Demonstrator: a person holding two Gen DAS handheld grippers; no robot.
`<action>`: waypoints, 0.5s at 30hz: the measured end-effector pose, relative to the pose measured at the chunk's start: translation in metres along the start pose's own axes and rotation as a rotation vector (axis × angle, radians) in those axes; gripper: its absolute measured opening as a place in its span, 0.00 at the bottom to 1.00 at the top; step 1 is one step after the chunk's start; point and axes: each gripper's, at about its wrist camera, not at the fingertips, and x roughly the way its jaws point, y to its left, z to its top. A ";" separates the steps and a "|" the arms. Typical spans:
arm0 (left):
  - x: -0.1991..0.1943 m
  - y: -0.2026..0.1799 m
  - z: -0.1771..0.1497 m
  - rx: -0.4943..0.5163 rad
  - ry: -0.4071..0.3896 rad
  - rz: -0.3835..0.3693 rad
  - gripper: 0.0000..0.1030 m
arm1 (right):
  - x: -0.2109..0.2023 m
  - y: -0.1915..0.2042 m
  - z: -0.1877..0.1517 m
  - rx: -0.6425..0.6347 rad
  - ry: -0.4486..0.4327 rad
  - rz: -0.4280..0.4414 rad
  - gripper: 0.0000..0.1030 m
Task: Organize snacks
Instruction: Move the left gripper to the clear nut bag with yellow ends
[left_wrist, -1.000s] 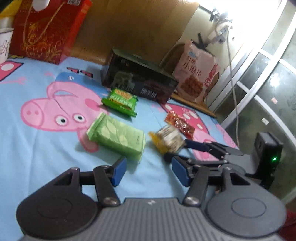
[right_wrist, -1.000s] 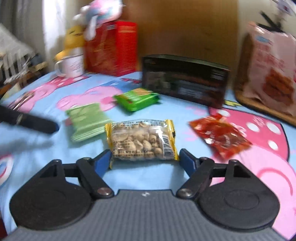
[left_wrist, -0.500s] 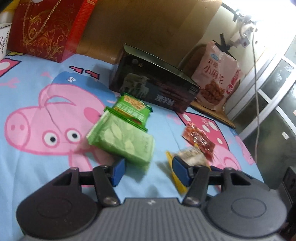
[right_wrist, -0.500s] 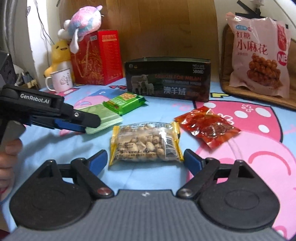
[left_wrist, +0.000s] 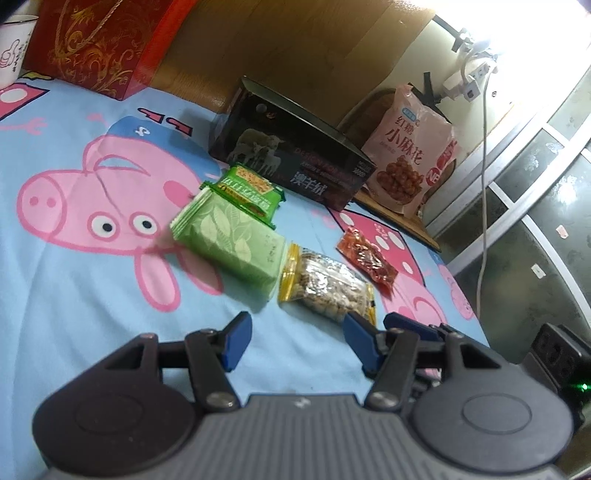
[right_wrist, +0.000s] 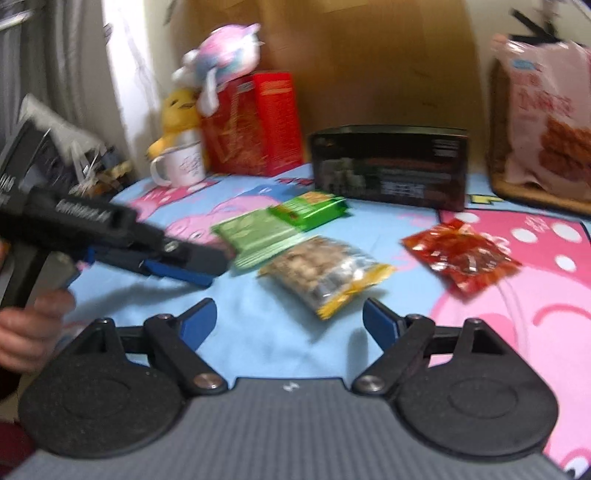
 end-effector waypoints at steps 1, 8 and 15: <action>0.000 -0.001 0.001 0.005 0.002 -0.005 0.55 | -0.001 -0.002 0.000 0.013 -0.009 -0.012 0.85; 0.018 -0.021 0.010 0.086 0.031 -0.016 0.55 | 0.002 -0.002 0.000 0.000 -0.001 -0.064 0.75; 0.045 -0.035 0.021 0.151 0.048 0.024 0.55 | 0.002 -0.012 -0.001 -0.030 0.019 -0.126 0.63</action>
